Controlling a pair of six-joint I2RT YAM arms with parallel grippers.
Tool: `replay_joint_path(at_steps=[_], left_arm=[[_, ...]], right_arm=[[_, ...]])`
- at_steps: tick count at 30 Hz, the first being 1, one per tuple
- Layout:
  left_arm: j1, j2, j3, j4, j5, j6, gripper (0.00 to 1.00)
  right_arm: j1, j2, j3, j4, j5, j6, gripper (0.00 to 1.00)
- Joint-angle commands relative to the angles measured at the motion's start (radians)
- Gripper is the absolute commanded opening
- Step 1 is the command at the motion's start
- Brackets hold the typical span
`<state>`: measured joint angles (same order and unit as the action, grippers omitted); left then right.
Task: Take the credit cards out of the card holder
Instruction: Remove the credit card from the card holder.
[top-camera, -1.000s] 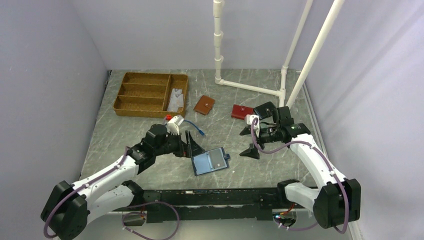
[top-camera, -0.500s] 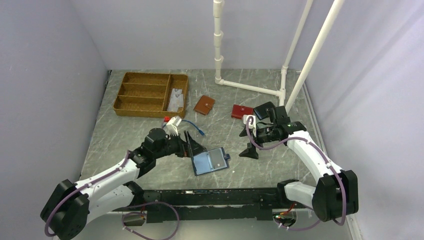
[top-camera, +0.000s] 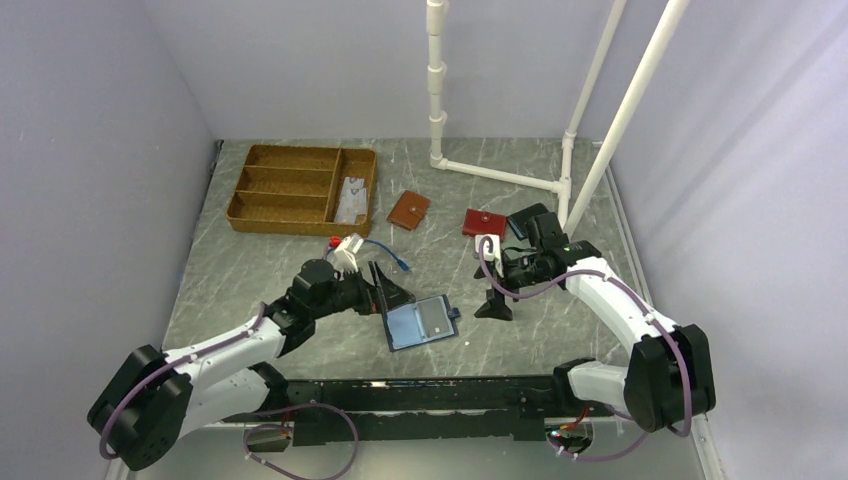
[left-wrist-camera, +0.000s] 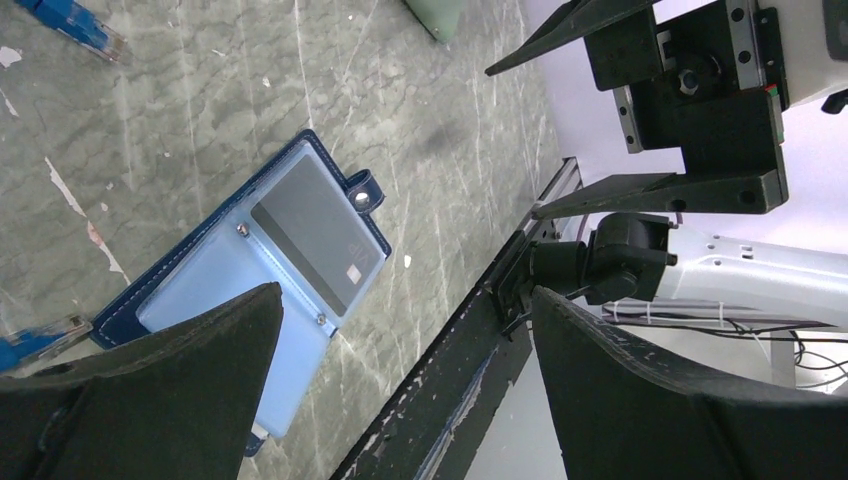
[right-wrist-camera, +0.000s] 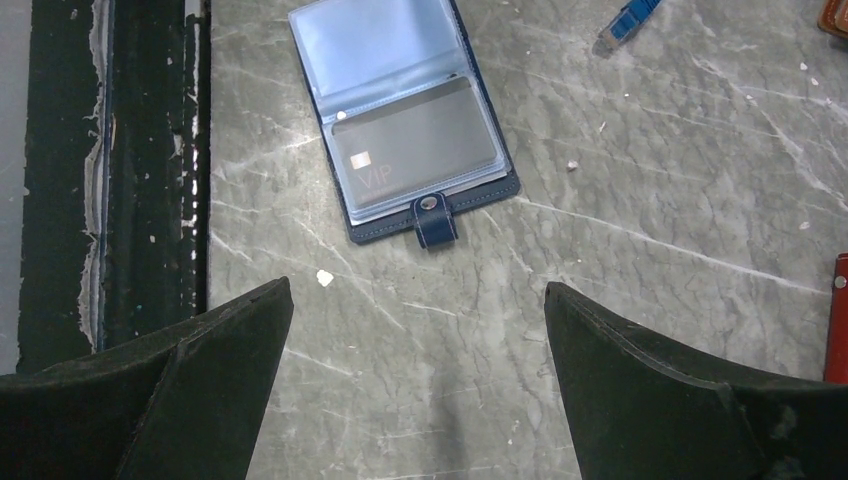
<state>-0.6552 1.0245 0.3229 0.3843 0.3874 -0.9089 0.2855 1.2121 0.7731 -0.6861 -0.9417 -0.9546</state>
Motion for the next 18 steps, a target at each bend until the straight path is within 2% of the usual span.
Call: replay_joint_path(at_steps=[1, 10, 15, 18], left_arm=[[-0.008, 0.018, -0.012, 0.097, 0.014, -0.037, 0.99], [-0.055, 0.088, -0.011, 0.16, -0.01, -0.067, 0.98], [-0.087, 0.178, -0.007, 0.217, -0.029, -0.083, 0.94], [-0.09, 0.224, 0.013, 0.206, -0.04, -0.085, 0.9]], right_arm=[[0.013, 0.008, -0.002, 0.039, 0.019, 0.011, 1.0], [0.079, 0.061, 0.011, 0.079, 0.076, 0.09, 1.0], [0.113, 0.105, 0.04, 0.142, 0.114, 0.231, 1.0], [0.116, 0.131, 0.067, 0.178, 0.107, 0.333, 0.96]])
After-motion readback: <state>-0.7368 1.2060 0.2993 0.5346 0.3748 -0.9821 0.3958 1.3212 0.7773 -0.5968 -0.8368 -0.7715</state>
